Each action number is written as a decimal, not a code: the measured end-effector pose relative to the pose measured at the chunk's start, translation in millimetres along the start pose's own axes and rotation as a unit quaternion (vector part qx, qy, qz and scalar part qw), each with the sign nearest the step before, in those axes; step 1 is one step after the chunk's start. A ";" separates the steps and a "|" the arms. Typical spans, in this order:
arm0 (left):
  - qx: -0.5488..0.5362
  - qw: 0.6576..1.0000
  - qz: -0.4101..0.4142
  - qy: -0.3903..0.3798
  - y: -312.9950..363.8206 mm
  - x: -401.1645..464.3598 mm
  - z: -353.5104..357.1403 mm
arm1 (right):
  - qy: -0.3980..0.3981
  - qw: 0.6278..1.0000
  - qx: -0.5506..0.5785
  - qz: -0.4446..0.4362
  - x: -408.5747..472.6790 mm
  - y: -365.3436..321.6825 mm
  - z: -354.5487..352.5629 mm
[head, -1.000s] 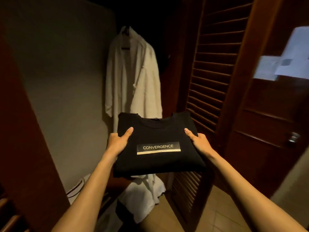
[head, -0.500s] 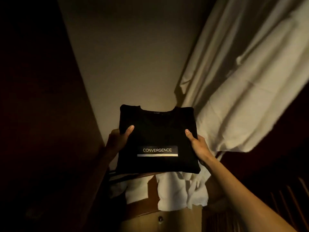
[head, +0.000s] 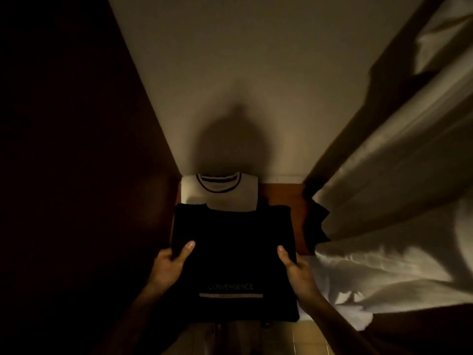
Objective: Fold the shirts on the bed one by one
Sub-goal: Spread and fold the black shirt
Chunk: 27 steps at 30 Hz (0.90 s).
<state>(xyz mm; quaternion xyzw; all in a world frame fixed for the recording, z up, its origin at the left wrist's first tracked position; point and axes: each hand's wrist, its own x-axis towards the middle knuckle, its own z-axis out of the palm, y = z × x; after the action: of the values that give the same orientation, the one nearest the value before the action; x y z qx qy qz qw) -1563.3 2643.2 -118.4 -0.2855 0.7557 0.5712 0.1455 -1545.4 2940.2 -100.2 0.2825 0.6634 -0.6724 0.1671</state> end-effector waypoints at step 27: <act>0.005 0.997 -0.038 0.065 -40.5 194.7 34.8 | 0.053 0.995 -0.079 -0.030 229.4 54.1 92.4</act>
<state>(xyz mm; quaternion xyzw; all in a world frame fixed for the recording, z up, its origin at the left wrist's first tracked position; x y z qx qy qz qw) -1697.5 2616.9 -267.0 -0.3502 0.7546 0.5420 0.1192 -1707.6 2880.0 -285.1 0.2835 0.7303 -0.6070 0.1335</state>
